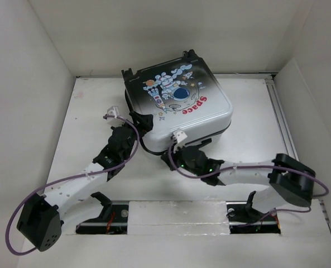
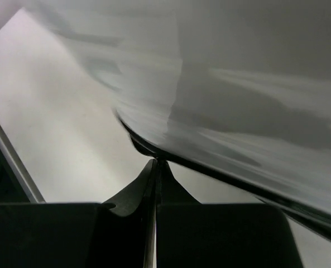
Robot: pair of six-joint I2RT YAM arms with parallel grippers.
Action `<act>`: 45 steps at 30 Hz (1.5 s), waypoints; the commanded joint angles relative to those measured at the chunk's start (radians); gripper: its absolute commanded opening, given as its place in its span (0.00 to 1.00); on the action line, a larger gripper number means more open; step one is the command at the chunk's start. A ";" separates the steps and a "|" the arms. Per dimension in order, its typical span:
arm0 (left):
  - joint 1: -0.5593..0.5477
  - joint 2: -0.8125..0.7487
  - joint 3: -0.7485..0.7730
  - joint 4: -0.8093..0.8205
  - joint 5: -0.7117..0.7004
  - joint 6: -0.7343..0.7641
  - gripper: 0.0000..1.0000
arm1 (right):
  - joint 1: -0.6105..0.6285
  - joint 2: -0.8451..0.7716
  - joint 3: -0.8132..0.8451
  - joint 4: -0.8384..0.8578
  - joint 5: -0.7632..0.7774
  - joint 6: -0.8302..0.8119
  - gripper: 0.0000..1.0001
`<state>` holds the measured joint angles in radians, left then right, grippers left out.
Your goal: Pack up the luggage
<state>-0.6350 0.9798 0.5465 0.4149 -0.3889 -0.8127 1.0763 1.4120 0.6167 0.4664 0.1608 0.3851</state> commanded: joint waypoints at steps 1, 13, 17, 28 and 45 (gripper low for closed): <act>-0.052 -0.005 -0.002 0.150 0.255 -0.108 0.83 | 0.135 0.111 0.115 0.135 0.006 -0.001 0.00; 0.046 -0.030 0.122 0.047 0.366 -0.129 0.96 | 0.126 0.293 0.019 0.512 -0.107 0.075 0.00; 0.142 0.052 0.222 0.077 0.412 -0.161 0.99 | 0.126 0.200 -0.057 0.485 -0.093 0.086 0.00; 0.622 0.359 0.478 0.022 0.615 -0.200 0.99 | 0.126 -0.063 -0.179 0.283 -0.182 0.077 0.00; 0.663 0.823 0.762 -0.042 0.808 -0.206 0.99 | 0.126 -0.326 -0.227 -0.049 -0.139 0.047 0.00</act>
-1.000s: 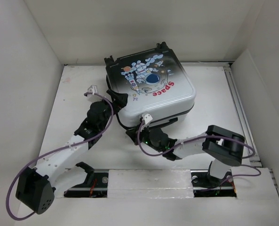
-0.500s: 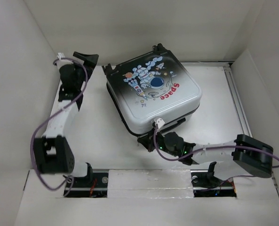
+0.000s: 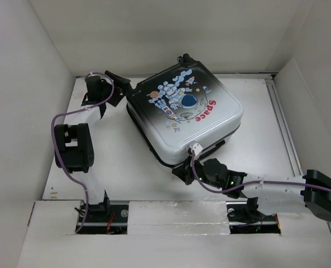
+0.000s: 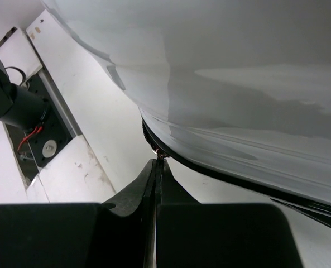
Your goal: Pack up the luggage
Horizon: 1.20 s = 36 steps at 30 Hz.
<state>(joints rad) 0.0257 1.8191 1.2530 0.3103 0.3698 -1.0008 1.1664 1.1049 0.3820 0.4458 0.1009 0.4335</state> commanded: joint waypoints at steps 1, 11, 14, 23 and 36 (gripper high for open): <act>0.002 -0.008 0.069 0.062 0.049 -0.027 0.99 | 0.036 -0.010 0.017 -0.029 -0.079 -0.001 0.00; 0.002 0.057 -0.073 0.406 0.103 -0.283 0.55 | 0.036 -0.031 0.026 -0.029 -0.050 -0.001 0.00; -0.007 0.069 -0.073 0.430 0.089 -0.303 0.44 | 0.036 -0.054 0.017 -0.029 -0.041 -0.001 0.00; -0.027 0.092 -0.150 0.636 0.115 -0.417 0.25 | 0.036 -0.074 -0.002 -0.047 -0.021 0.008 0.00; -0.026 0.052 -0.263 0.638 0.133 -0.346 0.81 | 0.036 -0.046 0.008 -0.047 -0.040 0.008 0.00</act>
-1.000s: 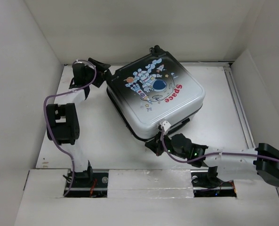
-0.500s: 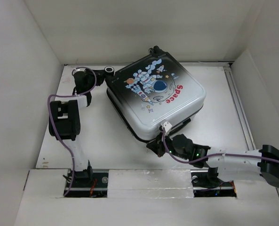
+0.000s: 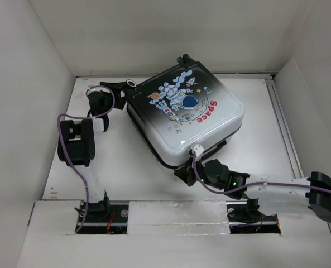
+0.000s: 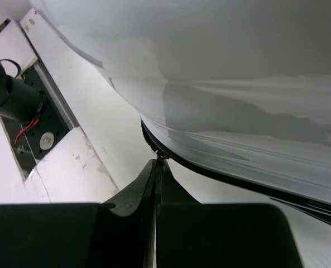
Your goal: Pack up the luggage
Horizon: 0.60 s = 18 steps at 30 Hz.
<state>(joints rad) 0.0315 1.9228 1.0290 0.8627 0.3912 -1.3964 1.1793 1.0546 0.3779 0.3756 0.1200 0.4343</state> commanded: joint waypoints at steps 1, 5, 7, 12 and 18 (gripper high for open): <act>-0.031 -0.060 -0.061 0.114 0.112 0.031 0.83 | 0.023 0.004 0.012 0.023 -0.059 0.007 0.00; -0.010 -0.047 -0.154 0.418 0.112 -0.114 0.85 | 0.023 0.013 0.021 0.023 -0.069 0.007 0.00; 0.001 -0.025 -0.194 0.527 0.124 -0.214 0.94 | 0.023 0.013 0.021 0.023 -0.080 0.007 0.00; 0.021 -0.015 -0.204 0.590 0.124 -0.198 0.98 | 0.023 0.013 0.021 0.023 -0.080 0.007 0.00; 0.011 -0.019 -0.132 0.512 0.127 -0.138 0.99 | 0.023 0.024 0.021 0.023 -0.089 0.007 0.00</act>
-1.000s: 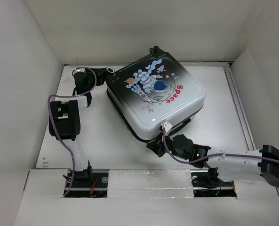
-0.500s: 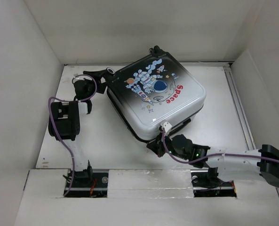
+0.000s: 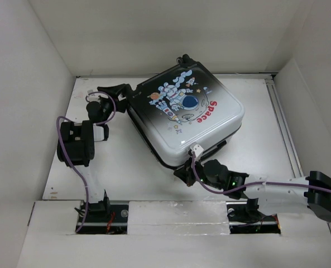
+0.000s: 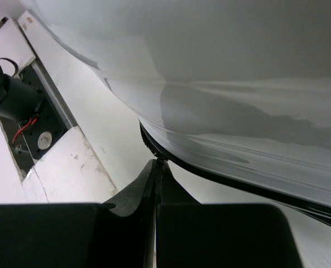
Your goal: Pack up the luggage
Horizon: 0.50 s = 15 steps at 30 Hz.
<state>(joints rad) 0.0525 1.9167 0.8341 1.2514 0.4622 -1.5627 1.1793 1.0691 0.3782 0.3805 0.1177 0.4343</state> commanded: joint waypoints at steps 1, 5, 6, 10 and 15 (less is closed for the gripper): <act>-0.010 -0.004 0.080 0.112 0.056 0.029 0.99 | 0.023 0.020 0.021 0.018 -0.087 0.007 0.00; -0.010 0.028 0.157 0.051 0.072 0.029 0.99 | 0.023 0.020 0.030 0.018 -0.098 0.007 0.00; -0.010 0.044 0.169 0.051 0.072 0.029 0.98 | 0.023 0.020 0.030 0.018 -0.098 0.007 0.00; -0.010 0.091 0.227 0.051 0.072 -0.005 0.94 | 0.023 0.020 0.030 0.018 -0.098 0.007 0.00; -0.019 0.137 0.241 0.104 0.052 -0.069 0.86 | 0.023 0.011 0.021 0.018 -0.098 0.007 0.00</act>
<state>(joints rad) 0.0399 2.0464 1.0424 1.2434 0.5034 -1.5856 1.1793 1.0794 0.3790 0.3923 0.1146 0.4335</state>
